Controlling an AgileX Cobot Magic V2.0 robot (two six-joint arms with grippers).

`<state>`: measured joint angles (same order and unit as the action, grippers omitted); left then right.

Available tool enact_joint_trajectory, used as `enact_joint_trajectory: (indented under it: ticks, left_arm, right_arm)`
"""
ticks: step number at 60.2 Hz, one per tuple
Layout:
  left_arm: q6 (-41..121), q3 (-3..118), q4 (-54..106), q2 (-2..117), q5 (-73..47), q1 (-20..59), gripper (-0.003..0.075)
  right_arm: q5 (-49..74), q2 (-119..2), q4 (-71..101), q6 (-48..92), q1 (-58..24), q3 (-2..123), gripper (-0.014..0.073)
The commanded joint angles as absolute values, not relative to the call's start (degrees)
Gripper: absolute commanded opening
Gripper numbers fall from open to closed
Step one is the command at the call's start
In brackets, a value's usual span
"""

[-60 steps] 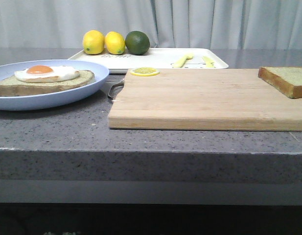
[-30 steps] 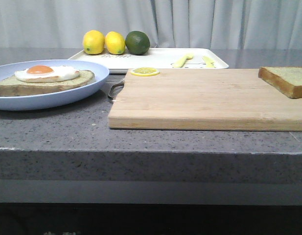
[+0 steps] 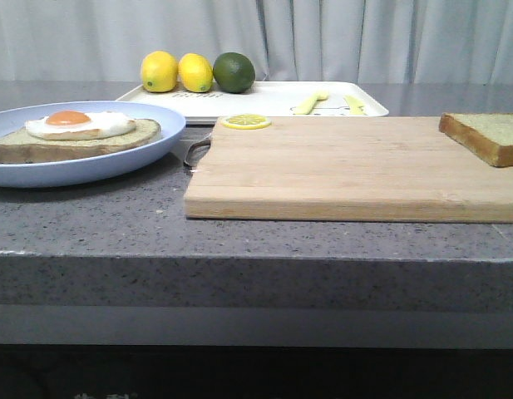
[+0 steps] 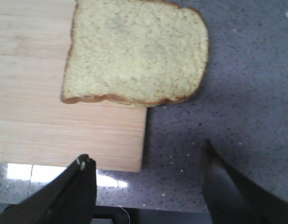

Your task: Place bread and move sandwich to tray

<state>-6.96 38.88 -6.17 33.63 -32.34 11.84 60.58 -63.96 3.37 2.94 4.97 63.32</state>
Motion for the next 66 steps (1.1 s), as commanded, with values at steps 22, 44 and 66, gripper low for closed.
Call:
enact_joint_trajectory:
  ticks: [22, 44, 66]
  left_arm:
    - [-6.59, 40.87, -8.8, 34.15, -29.44, 18.31, 0.0433]
    - [-6.59, 40.87, -9.02, 34.15, -29.44, 18.31, 0.0433]
    - [-6.59, 40.87, -9.02, 34.15, -29.44, 18.31, 0.0433]
  right_arm:
    - [64.5, -75.25, 42.46, 29.34, 34.58, 65.82, 0.0512]
    - [66.35, -89.88, 52.17, 36.06, 36.64, 65.82, 0.0514]
    - [71.06, -98.31, 61.02, 42.78, 36.64, 65.82, 0.0507]
